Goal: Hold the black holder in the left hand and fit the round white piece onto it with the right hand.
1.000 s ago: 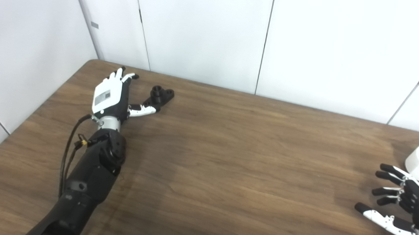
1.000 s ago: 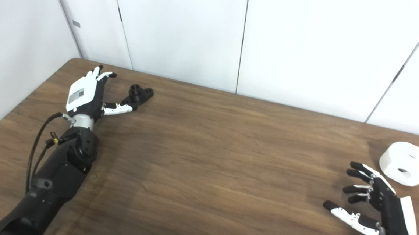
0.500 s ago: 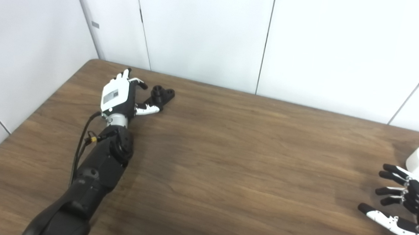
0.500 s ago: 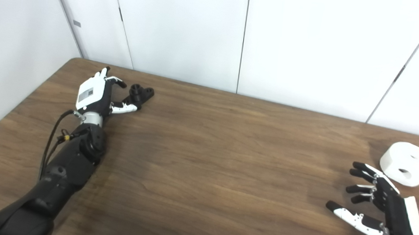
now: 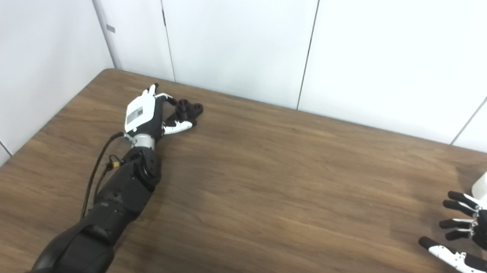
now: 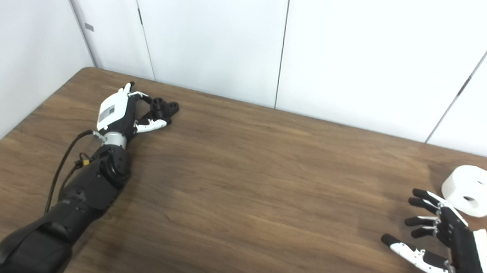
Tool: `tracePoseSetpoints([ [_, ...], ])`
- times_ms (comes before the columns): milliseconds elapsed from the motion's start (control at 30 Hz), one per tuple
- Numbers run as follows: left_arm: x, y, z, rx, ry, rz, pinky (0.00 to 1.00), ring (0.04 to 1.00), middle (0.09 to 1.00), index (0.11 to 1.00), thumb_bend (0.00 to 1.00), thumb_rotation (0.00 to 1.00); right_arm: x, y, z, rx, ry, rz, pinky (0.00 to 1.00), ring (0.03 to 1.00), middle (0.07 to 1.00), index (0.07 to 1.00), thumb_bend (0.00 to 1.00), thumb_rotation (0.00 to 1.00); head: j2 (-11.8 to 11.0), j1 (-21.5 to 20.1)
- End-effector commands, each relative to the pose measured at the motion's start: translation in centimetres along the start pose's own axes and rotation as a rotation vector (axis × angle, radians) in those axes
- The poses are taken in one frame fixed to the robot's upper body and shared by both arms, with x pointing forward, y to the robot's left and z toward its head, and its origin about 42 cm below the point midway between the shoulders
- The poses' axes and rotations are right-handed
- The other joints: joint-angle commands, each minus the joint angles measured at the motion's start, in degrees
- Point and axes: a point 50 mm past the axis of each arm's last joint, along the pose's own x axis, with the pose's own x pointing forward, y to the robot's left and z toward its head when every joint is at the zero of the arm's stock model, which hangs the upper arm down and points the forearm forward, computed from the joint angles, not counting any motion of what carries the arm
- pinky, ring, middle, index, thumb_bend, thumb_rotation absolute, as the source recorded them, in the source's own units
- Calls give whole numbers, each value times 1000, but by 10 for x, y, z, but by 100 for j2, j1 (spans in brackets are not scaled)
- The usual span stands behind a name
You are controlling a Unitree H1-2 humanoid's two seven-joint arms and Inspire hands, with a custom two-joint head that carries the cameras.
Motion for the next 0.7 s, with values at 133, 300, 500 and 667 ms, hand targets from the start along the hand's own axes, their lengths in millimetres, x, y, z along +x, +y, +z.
tracePoseSetpoints([
  [133,13,11,20,-39,-51,22,963,1000,998,669,818,302,5,-14,15,-39,-68,-14,448,555,727,756,583,63,45,-16],
  [300,9,5,17,-27,-30,15,988,1000,988,663,803,267,4,-17,15,-24,-70,-18,455,563,735,756,578,41,84,-3],
  [500,4,-2,10,-15,-13,-8,1000,1000,974,638,783,273,5,-19,16,-31,-71,-19,459,570,740,758,571,7,122,-15],
  [667,-1,-7,6,-26,-16,-11,994,1000,944,583,776,231,5,-22,16,-33,-74,-20,451,558,731,755,574,29,159,-1],
])
